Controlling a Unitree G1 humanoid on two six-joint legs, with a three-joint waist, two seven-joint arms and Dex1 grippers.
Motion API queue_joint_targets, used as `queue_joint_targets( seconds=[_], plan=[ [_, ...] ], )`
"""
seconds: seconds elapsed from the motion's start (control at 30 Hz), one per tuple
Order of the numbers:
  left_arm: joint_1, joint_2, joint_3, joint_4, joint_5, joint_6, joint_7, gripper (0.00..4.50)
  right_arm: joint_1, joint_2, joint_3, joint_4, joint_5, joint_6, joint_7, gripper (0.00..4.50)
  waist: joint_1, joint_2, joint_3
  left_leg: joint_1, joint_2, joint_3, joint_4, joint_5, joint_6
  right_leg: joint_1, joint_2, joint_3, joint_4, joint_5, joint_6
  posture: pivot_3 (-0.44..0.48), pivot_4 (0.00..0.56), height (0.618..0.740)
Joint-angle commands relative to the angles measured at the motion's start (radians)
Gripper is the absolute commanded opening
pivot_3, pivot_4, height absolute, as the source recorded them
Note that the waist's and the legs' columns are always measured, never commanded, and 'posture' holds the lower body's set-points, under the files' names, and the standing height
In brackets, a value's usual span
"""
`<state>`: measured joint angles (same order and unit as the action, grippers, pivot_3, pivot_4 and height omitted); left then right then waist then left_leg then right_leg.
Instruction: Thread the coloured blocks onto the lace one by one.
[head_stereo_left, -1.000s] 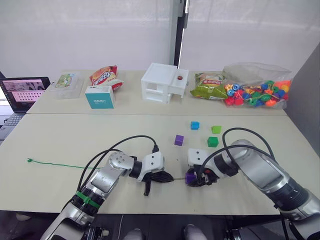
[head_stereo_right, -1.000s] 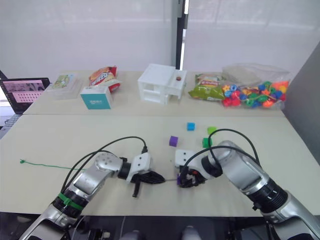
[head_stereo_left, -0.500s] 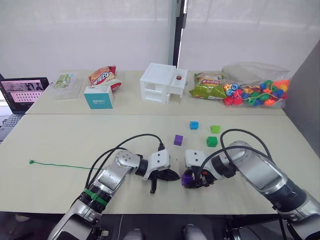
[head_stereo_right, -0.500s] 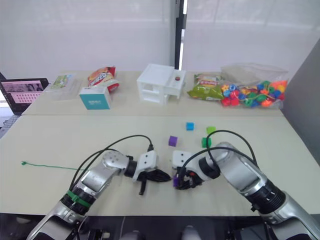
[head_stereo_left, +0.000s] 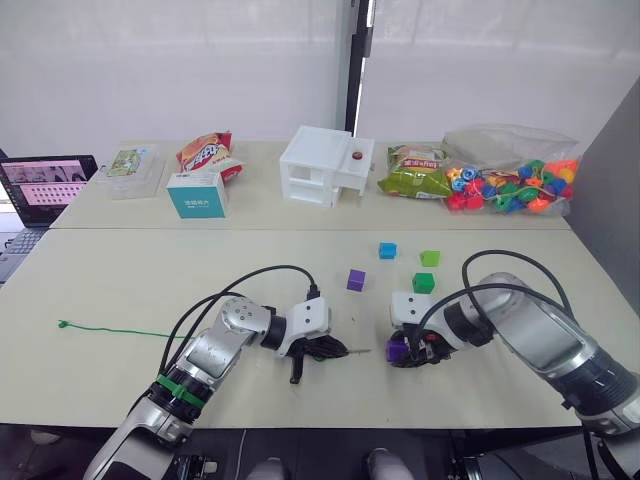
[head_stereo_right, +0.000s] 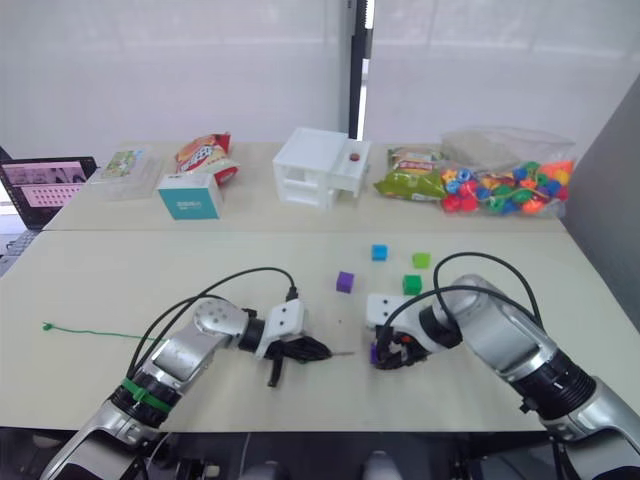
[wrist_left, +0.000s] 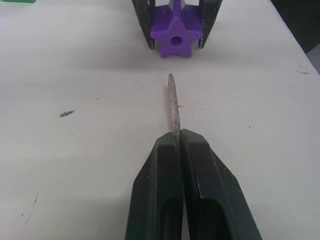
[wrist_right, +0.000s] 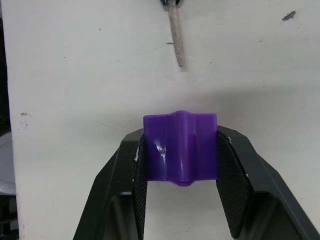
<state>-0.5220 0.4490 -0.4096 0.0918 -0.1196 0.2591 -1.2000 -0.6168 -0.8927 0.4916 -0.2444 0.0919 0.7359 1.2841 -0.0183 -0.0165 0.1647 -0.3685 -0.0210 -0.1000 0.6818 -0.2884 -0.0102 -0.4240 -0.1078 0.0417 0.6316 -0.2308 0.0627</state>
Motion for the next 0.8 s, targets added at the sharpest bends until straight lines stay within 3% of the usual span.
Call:
queue_joint_targets(
  seconds=[0.03,0.8],
  plan=[
    [-0.007,-0.012,0.020,-0.059,-0.042,0.010,-0.013,0.00,-0.003,0.021,-0.004,0.004,-0.005,-0.021,-0.007,1.37,0.000,0.000,0.000,0.000,0.000,0.000,0.000,0.000,0.000,0.000,0.000,0.000,0.000,0.000,0.000,0.000,0.150,0.740],
    [-0.034,-0.054,-0.017,0.004,0.026,-0.032,0.019,0.00,0.014,0.037,-0.007,-0.031,0.008,0.002,-0.015,1.37,-0.001,0.000,0.000,0.000,0.000,0.000,0.000,0.000,0.000,0.000,0.000,0.000,0.000,0.000,0.000,0.000,0.150,0.740]
  ],
)
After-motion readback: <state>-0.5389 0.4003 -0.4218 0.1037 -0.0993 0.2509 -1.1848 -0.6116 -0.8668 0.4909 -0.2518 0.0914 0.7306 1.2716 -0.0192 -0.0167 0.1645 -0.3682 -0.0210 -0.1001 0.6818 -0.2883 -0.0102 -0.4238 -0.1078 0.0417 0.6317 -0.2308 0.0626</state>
